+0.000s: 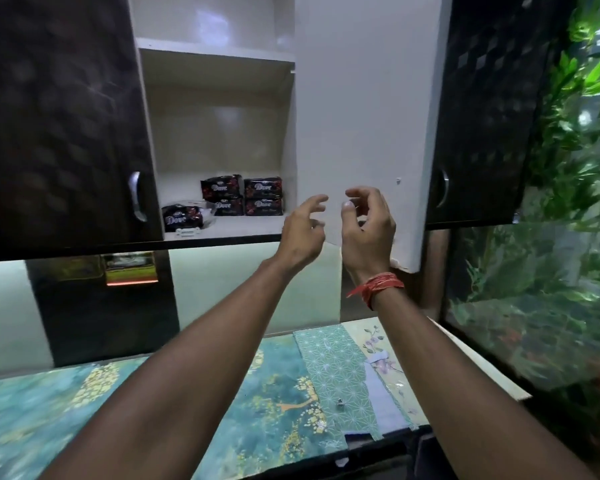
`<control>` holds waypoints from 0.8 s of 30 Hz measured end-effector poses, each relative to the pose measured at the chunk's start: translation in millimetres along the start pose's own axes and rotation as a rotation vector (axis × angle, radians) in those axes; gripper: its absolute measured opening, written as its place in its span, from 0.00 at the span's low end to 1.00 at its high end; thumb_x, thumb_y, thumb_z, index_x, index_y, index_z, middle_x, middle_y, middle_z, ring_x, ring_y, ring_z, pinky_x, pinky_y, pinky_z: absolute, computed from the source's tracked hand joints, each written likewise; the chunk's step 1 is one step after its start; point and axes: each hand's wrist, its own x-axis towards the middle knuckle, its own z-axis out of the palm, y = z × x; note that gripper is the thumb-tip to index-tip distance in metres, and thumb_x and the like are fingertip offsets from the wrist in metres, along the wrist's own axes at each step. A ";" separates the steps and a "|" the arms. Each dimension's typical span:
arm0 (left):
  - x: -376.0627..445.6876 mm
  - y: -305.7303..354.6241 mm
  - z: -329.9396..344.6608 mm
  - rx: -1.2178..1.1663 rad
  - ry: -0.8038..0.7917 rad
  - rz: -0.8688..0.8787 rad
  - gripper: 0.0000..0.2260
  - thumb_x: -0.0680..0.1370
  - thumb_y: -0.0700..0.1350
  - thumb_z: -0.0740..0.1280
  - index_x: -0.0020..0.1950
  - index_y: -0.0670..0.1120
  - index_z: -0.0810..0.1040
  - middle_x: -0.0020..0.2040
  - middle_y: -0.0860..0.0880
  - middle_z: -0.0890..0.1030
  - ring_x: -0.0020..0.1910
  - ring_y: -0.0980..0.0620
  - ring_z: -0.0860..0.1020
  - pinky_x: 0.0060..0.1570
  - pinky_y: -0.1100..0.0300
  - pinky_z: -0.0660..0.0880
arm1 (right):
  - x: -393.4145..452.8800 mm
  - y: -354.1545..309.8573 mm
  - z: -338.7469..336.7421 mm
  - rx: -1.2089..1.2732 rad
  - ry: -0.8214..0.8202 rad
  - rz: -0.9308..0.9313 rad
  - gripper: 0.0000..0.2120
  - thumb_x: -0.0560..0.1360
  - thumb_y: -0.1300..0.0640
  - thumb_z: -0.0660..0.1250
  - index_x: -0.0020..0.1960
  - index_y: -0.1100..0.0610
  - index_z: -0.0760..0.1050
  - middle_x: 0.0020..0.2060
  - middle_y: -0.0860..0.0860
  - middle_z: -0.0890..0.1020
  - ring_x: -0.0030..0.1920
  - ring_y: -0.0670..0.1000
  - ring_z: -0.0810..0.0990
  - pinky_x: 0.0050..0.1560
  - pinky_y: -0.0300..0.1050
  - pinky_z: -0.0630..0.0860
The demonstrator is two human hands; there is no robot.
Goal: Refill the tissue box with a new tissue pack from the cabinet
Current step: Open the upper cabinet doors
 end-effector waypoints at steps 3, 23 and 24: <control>4.3 -26.5 -58.1 0.046 0.177 -0.026 0.23 0.75 0.32 0.62 0.68 0.46 0.75 0.60 0.45 0.81 0.56 0.49 0.80 0.60 0.53 0.78 | -5.7 3.5 52.9 0.055 -0.119 0.116 0.07 0.76 0.62 0.62 0.53 0.58 0.76 0.48 0.53 0.81 0.46 0.48 0.78 0.46 0.38 0.76; 66.1 -180.7 -268.7 0.308 0.602 -0.201 0.12 0.80 0.42 0.65 0.63 0.45 0.74 0.47 0.49 0.82 0.42 0.54 0.78 0.34 0.69 0.70 | -32.6 9.9 405.2 0.374 -0.669 0.571 0.09 0.75 0.56 0.60 0.45 0.53 0.79 0.47 0.57 0.84 0.50 0.58 0.83 0.57 0.60 0.79; 65.3 -180.8 -267.7 0.306 0.604 -0.194 0.10 0.80 0.42 0.64 0.62 0.44 0.75 0.46 0.48 0.83 0.41 0.52 0.80 0.35 0.66 0.72 | -34.0 9.3 406.6 0.399 -0.666 0.593 0.10 0.75 0.55 0.60 0.43 0.53 0.80 0.47 0.58 0.85 0.50 0.59 0.83 0.55 0.58 0.79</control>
